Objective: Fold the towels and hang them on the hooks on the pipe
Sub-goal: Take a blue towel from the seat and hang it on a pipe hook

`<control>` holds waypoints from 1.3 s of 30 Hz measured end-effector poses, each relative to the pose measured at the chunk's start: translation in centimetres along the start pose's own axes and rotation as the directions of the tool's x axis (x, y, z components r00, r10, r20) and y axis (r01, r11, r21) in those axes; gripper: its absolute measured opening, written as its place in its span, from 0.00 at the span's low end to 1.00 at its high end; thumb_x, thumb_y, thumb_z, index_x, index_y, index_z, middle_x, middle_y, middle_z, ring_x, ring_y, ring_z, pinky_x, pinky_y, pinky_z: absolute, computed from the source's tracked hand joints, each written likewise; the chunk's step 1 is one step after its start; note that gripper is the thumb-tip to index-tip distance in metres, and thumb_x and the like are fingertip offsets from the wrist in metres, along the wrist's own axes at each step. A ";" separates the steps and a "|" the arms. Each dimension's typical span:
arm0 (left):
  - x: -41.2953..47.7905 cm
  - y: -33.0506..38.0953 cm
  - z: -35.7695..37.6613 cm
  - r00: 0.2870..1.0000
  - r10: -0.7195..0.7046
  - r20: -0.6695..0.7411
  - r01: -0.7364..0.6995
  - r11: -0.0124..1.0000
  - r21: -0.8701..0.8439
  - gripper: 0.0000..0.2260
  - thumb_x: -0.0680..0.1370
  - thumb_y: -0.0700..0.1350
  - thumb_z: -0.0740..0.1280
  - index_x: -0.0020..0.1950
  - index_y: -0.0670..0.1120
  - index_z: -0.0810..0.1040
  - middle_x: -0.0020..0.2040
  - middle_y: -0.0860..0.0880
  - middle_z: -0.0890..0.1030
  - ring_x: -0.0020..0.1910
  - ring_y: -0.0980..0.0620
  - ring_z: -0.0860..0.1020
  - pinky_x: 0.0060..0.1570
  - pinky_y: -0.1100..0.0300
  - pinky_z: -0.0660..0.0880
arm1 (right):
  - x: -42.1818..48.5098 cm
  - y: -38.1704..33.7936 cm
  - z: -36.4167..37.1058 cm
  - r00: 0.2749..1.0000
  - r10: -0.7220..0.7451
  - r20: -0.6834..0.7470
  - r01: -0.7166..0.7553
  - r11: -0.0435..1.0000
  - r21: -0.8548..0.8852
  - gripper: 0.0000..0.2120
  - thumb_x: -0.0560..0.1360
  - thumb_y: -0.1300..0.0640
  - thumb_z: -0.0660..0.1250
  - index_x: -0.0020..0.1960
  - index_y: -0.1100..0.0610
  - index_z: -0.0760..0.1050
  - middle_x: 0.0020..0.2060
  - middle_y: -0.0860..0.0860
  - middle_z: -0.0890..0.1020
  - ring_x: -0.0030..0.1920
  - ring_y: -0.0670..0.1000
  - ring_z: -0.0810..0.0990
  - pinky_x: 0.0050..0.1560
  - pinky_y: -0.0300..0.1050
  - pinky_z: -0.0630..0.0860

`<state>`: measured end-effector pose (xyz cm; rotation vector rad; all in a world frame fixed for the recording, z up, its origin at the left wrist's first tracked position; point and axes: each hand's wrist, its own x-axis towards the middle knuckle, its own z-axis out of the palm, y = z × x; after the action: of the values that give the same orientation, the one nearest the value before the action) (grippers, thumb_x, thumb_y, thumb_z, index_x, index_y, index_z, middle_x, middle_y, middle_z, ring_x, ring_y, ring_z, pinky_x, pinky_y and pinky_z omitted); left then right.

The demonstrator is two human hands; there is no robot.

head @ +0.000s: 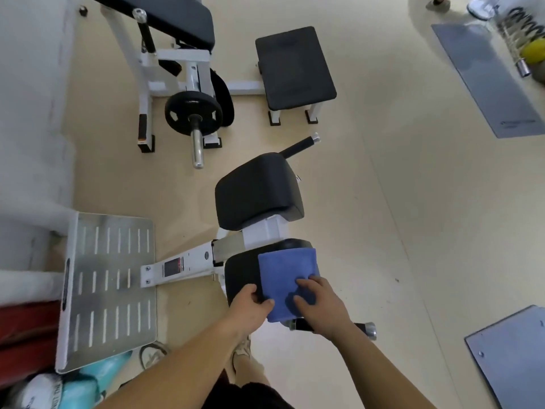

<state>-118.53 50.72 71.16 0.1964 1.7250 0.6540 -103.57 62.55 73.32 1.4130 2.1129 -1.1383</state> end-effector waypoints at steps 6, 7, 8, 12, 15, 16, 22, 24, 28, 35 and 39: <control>0.5 1.2 1.6 0.997 -0.076 0.034 0.081 0.982 -0.169 0.10 0.77 0.44 0.75 0.57 0.50 0.79 0.54 0.49 0.84 0.52 0.48 0.84 0.53 0.51 0.84 | 0.1 0.6 -0.9 0.996 0.076 -0.039 -0.063 0.962 0.265 0.20 0.81 0.53 0.65 0.73 0.52 0.73 0.68 0.47 0.76 0.68 0.51 0.76 0.69 0.47 0.73; 0.2 1.5 1.7 0.997 -0.067 0.026 0.071 0.978 -0.199 0.11 0.76 0.43 0.75 0.57 0.50 0.80 0.53 0.49 0.85 0.51 0.48 0.84 0.53 0.50 0.84 | 0.1 0.5 -0.9 0.994 0.082 -0.072 -0.058 0.956 0.287 0.19 0.81 0.54 0.65 0.72 0.53 0.74 0.66 0.48 0.77 0.67 0.52 0.77 0.68 0.47 0.74; -0.3 1.9 1.6 0.999 -0.039 0.006 0.039 0.976 -0.213 0.10 0.75 0.42 0.74 0.56 0.49 0.81 0.52 0.49 0.85 0.50 0.48 0.85 0.53 0.50 0.85 | 0.1 0.1 -1.0 0.990 0.077 -0.118 -0.040 0.958 0.285 0.18 0.81 0.54 0.66 0.70 0.54 0.75 0.65 0.49 0.79 0.66 0.52 0.78 0.66 0.47 0.75; -2.3 3.3 -1.7 0.975 0.206 -0.085 -0.212 0.975 -0.070 0.05 0.73 0.41 0.71 0.48 0.44 0.79 0.44 0.45 0.83 0.40 0.50 0.81 0.39 0.57 0.78 | 0.4 -3.4 -1.6 0.957 -0.066 -0.282 0.127 0.970 0.205 0.21 0.78 0.50 0.69 0.71 0.47 0.71 0.63 0.44 0.75 0.62 0.47 0.77 0.63 0.45 0.76; -4.1 3.3 -6.3 0.923 0.370 -0.106 -0.362 0.928 0.091 0.04 0.71 0.40 0.69 0.45 0.47 0.80 0.40 0.44 0.80 0.36 0.53 0.74 0.37 0.58 0.70 | 0.7 -8.2 -1.8 0.901 -0.341 -0.269 0.370 0.927 0.063 0.32 0.78 0.58 0.69 0.77 0.43 0.63 0.72 0.44 0.68 0.71 0.46 0.69 0.70 0.45 0.72; -4.9 3.2 -8.0 0.911 0.396 -0.119 -0.380 0.915 0.135 0.05 0.71 0.41 0.69 0.45 0.49 0.81 0.40 0.45 0.81 0.35 0.54 0.74 0.37 0.59 0.70 | 0.8 -10.2 -1.7 0.874 -0.437 -0.212 0.441 0.897 -0.030 0.33 0.77 0.62 0.68 0.78 0.43 0.63 0.77 0.46 0.64 0.75 0.47 0.64 0.72 0.45 0.69; -10.5 -0.3 -18.9 0.823 0.442 -0.357 -0.399 0.897 0.191 0.14 0.66 0.52 0.64 0.48 0.53 0.83 0.42 0.53 0.83 0.41 0.56 0.80 0.44 0.54 0.78 | 1.6 -22.9 2.1 0.673 -0.722 0.162 0.730 0.611 -0.306 0.12 0.68 0.56 0.66 0.50 0.52 0.82 0.52 0.49 0.84 0.60 0.52 0.79 0.68 0.52 0.74; -12.8 -2.3 -22.7 0.761 0.433 -0.483 -0.402 0.899 0.174 0.15 0.66 0.51 0.64 0.50 0.53 0.83 0.43 0.56 0.84 0.43 0.59 0.81 0.45 0.56 0.79 | 1.0 -27.9 3.3 0.683 -0.681 0.262 0.730 0.622 -0.285 0.09 0.69 0.53 0.68 0.49 0.49 0.80 0.45 0.46 0.83 0.50 0.50 0.80 0.54 0.48 0.78; -16.8 -5.9 -29.8 0.654 0.387 -0.650 -0.391 0.908 0.148 0.09 0.71 0.42 0.69 0.48 0.53 0.82 0.42 0.55 0.85 0.43 0.56 0.82 0.43 0.60 0.78 | -0.5 -36.9 6.2 0.658 -0.646 0.388 0.735 0.663 -0.143 0.09 0.70 0.52 0.72 0.49 0.45 0.78 0.43 0.45 0.84 0.45 0.45 0.82 0.47 0.47 0.82; -20.8 -9.7 -41.3 0.526 0.343 -0.778 -0.355 0.920 0.165 0.04 0.73 0.45 0.72 0.48 0.52 0.81 0.40 0.53 0.84 0.41 0.55 0.81 0.43 0.54 0.79 | -2.3 -49.8 10.7 0.663 -0.682 0.309 0.682 0.720 0.125 0.15 0.72 0.59 0.77 0.57 0.50 0.79 0.49 0.46 0.85 0.50 0.44 0.84 0.47 0.37 0.81; -21.5 -8.2 -47.0 0.508 0.363 -0.781 -0.362 0.913 0.188 0.05 0.75 0.47 0.69 0.50 0.54 0.79 0.43 0.55 0.83 0.42 0.56 0.80 0.43 0.58 0.78 | -1.3 -56.1 11.8 0.712 -0.657 0.247 0.605 0.753 0.259 0.14 0.74 0.62 0.77 0.58 0.54 0.80 0.50 0.51 0.87 0.53 0.51 0.86 0.55 0.49 0.84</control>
<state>-155.29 18.97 90.75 0.2972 2.6143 1.1870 -154.45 42.61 90.72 0.4497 2.3484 -1.6847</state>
